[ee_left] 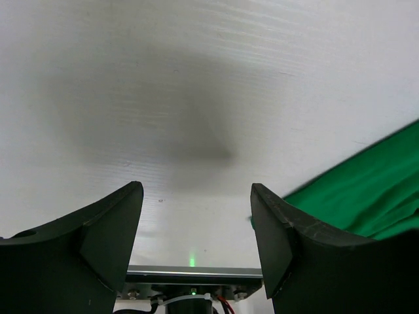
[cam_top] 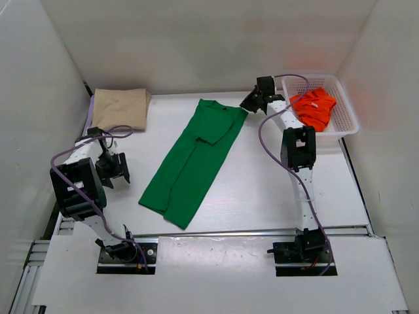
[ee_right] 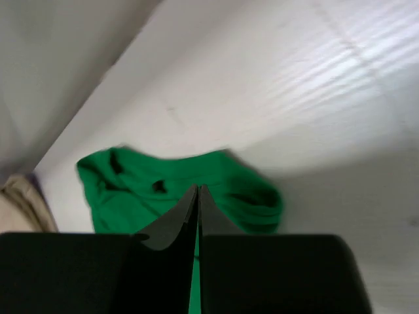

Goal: Fold and stack the t-shirts
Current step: Rotate the tshirt 90 degrees

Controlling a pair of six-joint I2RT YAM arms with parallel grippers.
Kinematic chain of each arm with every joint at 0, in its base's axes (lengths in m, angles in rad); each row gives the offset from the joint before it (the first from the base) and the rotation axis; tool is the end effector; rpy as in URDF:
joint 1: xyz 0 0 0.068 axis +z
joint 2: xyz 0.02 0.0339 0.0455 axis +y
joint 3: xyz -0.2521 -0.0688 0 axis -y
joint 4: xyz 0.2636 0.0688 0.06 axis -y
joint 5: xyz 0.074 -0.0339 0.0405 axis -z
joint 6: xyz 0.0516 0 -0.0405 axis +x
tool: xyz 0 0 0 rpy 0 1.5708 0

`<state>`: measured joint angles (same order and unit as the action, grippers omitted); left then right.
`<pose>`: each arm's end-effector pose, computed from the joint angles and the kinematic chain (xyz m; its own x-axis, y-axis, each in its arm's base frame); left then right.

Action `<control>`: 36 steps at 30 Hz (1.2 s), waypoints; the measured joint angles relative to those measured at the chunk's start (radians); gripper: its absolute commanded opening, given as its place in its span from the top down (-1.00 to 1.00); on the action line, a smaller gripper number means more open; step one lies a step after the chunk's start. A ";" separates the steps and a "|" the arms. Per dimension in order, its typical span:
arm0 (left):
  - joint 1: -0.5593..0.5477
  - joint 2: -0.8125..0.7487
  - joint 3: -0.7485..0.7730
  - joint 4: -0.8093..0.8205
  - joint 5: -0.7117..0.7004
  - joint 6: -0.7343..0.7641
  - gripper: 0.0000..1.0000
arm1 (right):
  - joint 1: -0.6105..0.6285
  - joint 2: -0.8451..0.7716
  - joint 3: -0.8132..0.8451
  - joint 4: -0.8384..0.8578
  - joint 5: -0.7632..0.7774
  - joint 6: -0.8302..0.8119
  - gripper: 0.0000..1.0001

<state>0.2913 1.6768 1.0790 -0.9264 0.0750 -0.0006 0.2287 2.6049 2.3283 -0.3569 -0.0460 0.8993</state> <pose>0.2925 0.0837 0.1401 -0.9567 -0.2875 -0.0465 -0.2836 0.9560 -0.0749 0.5914 0.1401 0.1538 -0.5643 0.6716 -0.4801 0.2880 0.7052 0.6479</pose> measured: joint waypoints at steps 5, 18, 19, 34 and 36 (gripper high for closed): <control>-0.007 -0.018 0.045 -0.031 0.003 0.000 -0.57 | 0.025 -0.140 -0.129 0.030 -0.108 -0.111 0.62; 0.009 -0.773 -0.040 -0.079 -0.051 0.001 -1.00 | 0.265 -1.407 -1.101 0.016 -0.031 -0.253 -0.46; 0.009 -0.802 -0.039 -0.089 -0.046 0.000 -1.00 | 0.305 -1.434 -1.171 0.020 -0.028 -0.219 -0.46; 0.009 -0.980 0.115 -0.291 -0.208 0.000 -1.00 | 0.965 -1.137 -1.537 0.113 0.193 0.592 -0.36; 0.008 -1.006 0.116 -0.334 -0.238 0.001 -1.00 | 0.991 -1.024 -1.472 0.133 0.204 0.665 -0.36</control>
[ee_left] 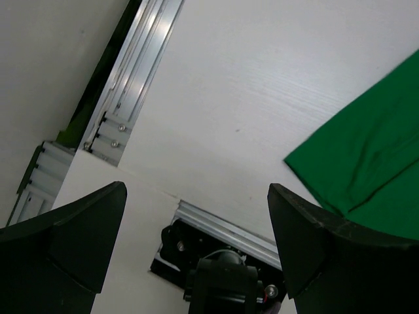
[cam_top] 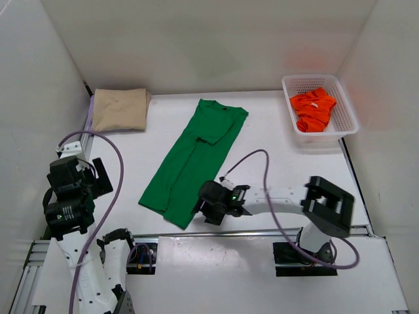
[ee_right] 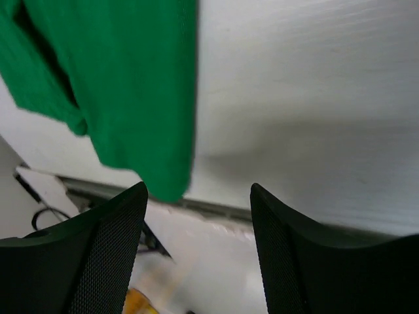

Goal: Fold and stack the t-shirts
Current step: Rotate the tshirt 90 degrees

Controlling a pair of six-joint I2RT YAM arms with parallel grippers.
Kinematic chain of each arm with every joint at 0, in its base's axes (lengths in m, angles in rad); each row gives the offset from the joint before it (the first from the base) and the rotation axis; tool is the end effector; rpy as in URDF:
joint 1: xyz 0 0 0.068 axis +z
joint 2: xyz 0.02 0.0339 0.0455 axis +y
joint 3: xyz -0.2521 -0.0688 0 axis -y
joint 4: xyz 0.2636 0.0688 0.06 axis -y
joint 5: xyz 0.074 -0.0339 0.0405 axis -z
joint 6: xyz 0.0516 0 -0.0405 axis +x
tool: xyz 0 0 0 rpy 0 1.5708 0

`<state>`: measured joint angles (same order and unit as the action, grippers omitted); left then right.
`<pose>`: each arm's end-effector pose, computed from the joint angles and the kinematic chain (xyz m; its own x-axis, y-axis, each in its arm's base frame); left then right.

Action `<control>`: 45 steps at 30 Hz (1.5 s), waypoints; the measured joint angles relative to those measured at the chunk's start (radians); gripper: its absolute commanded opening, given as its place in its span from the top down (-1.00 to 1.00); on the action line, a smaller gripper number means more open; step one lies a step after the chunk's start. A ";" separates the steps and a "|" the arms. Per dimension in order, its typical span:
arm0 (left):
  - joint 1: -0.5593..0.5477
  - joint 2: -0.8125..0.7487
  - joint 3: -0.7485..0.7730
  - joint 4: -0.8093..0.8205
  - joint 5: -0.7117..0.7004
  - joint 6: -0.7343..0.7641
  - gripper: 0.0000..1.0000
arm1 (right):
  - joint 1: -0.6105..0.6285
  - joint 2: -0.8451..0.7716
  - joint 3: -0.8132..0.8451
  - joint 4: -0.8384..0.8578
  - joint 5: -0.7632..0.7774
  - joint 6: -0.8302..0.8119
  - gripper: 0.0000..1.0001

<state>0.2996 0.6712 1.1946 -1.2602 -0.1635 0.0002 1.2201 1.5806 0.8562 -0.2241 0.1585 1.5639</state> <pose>0.1059 0.0415 0.3701 -0.6421 -0.1981 -0.7406 -0.4063 0.9072 0.1095 0.1219 0.3094 0.1343 -0.8977 0.4204 -0.1323 0.2730 0.7660 0.5820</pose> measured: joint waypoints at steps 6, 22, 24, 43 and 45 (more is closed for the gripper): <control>0.000 0.001 0.002 -0.069 -0.073 0.000 -1.00 | 0.038 0.173 0.124 0.019 0.010 0.163 -0.26; 0.000 -0.059 0.025 -0.090 0.024 0.000 -1.00 | 0.063 0.072 -0.074 0.106 -0.006 0.311 1.00; 0.000 -0.056 0.033 -0.090 0.108 0.000 -1.00 | 0.050 -0.023 -0.160 0.073 0.002 0.292 1.00; -0.507 0.694 0.463 -0.042 0.191 -0.004 -0.89 | -0.081 -0.433 -0.334 -0.171 0.033 -0.289 -0.35; -0.674 0.728 0.398 -0.010 0.159 -0.004 -0.99 | -0.081 -0.459 -0.334 -0.190 0.032 -0.317 -0.35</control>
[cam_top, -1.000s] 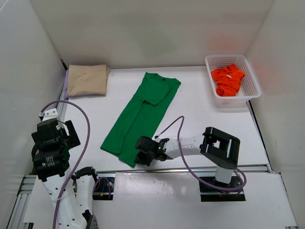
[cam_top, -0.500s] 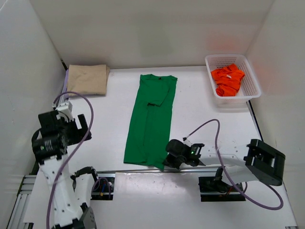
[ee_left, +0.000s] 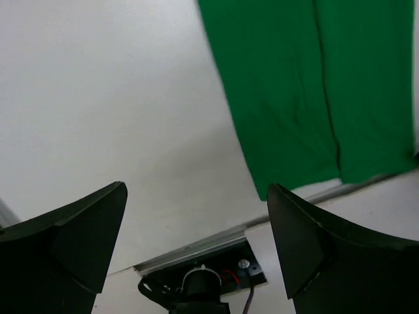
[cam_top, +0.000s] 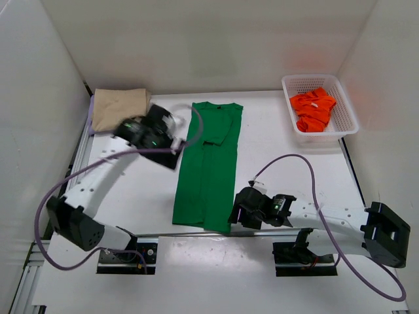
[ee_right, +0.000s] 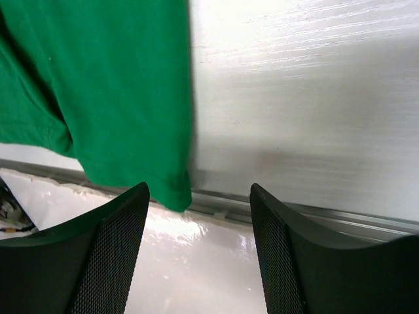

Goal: Fold and stack the t-shirts
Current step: Rotate the tshirt 90 degrees, then grab the bottom of the folded rectangular tshirt with both arms

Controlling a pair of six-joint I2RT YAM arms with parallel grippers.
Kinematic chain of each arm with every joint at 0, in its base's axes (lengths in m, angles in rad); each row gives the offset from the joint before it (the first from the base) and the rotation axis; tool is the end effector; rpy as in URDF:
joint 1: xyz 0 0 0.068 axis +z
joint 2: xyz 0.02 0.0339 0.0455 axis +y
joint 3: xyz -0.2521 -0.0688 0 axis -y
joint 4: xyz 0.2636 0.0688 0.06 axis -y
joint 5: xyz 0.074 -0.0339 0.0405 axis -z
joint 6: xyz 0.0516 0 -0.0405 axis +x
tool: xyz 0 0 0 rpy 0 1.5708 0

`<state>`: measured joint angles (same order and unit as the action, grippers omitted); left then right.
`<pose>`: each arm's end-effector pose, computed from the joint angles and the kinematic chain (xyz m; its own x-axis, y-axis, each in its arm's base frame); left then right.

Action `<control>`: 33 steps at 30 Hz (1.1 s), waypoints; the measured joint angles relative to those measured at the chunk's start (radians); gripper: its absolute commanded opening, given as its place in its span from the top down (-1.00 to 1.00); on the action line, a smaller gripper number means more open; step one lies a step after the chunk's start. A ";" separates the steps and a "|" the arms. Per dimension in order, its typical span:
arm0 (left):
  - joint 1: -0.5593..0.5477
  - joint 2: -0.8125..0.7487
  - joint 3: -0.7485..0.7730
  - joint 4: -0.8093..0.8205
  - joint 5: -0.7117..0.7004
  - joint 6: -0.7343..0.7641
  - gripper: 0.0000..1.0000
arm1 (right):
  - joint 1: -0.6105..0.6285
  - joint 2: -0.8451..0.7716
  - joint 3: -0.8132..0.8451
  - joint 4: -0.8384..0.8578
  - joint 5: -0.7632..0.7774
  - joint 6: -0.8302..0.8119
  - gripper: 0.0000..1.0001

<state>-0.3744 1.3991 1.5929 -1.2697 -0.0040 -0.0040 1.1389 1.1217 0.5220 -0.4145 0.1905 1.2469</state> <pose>0.2641 -0.1036 0.3610 -0.8205 0.3181 -0.4749 0.3607 0.9327 0.0016 0.1043 0.2029 0.1355 -0.9188 0.2304 -0.3205 0.0664 0.8907 0.4497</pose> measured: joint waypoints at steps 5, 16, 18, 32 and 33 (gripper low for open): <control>-0.311 0.000 -0.419 0.125 0.004 0.005 -0.99 | 0.000 -0.021 0.000 -0.014 -0.003 -0.019 -0.35; -0.185 0.001 -0.682 0.397 0.297 0.003 -0.63 | 0.002 -0.037 -0.001 -0.032 -0.003 -0.011 -0.32; -0.168 0.066 -0.694 0.428 0.337 0.002 -0.52 | 0.002 -0.034 -0.001 -0.031 -0.010 -0.009 -0.32; -0.127 0.156 -0.811 0.417 0.478 -0.013 -0.26 | 0.011 -0.012 -0.001 -0.025 -0.038 -0.050 -0.30; -0.126 0.168 -0.810 0.415 0.491 -0.014 -0.21 | 0.011 -0.009 -0.001 -0.024 -0.040 -0.051 -0.30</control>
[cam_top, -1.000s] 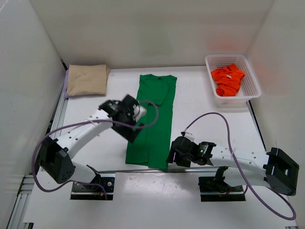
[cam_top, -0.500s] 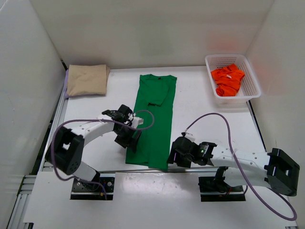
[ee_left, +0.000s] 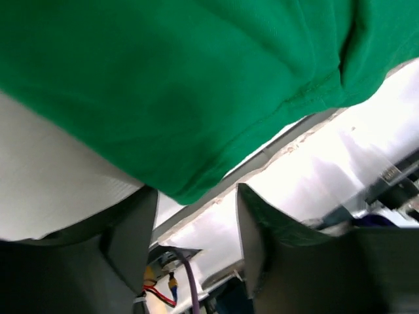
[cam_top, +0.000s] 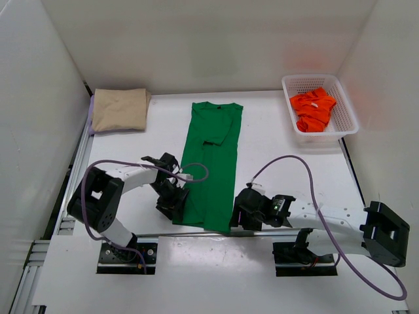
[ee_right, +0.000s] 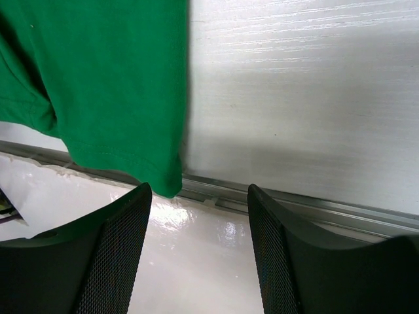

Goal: Fold and stack the t-shirts
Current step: Grab the bottom of the folded rectangular tshirt with both arms

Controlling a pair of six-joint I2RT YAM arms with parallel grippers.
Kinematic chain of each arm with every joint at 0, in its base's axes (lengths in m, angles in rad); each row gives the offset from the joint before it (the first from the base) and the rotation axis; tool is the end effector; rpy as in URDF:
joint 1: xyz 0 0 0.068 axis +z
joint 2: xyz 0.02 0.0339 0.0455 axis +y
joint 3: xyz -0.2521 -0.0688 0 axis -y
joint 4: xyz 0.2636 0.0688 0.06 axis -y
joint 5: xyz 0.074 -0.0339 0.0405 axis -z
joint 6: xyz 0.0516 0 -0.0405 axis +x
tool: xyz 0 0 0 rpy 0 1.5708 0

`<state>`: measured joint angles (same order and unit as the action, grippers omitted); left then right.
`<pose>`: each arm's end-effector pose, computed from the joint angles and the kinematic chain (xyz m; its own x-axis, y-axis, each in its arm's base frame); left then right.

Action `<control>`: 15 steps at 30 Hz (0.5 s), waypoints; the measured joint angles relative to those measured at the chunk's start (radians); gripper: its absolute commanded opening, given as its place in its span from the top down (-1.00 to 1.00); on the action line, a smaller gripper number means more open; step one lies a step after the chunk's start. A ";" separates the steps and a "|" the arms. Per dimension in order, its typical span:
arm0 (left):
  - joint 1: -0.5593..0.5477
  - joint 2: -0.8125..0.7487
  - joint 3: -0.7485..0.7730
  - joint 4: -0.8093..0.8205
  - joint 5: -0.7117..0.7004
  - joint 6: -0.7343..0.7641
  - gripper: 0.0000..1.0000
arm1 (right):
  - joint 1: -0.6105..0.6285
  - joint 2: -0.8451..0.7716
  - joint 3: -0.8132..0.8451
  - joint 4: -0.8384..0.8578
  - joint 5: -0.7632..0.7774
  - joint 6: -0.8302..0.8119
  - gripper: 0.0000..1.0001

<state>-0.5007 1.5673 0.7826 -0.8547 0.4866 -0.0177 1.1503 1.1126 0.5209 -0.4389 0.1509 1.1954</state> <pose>0.1988 -0.1363 0.1025 -0.8821 0.4648 0.0768 0.3806 0.7992 -0.4652 0.0989 0.2023 0.1352 -0.9387 0.1541 -0.3085 0.0064 0.9022 0.4312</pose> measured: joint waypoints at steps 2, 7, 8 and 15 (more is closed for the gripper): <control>0.000 0.022 0.002 -0.007 0.028 -0.004 -0.12 | 0.000 0.010 0.000 0.004 -0.005 -0.008 -0.33; 0.000 0.058 0.005 0.000 0.045 -0.003 0.35 | 0.000 0.064 0.000 0.053 -0.045 -0.037 -0.30; 0.000 0.068 0.009 0.001 0.046 -0.003 0.43 | 0.000 0.071 0.000 0.070 -0.055 -0.043 -0.28; 0.000 0.101 0.037 0.003 0.049 -0.001 0.76 | -0.012 0.140 -0.002 0.168 -0.137 -0.106 0.55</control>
<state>-0.5003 1.6688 0.8192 -0.8513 0.5354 -0.0185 1.1385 1.2522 0.5194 -0.2710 0.0139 1.0889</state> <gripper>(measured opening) 0.162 0.388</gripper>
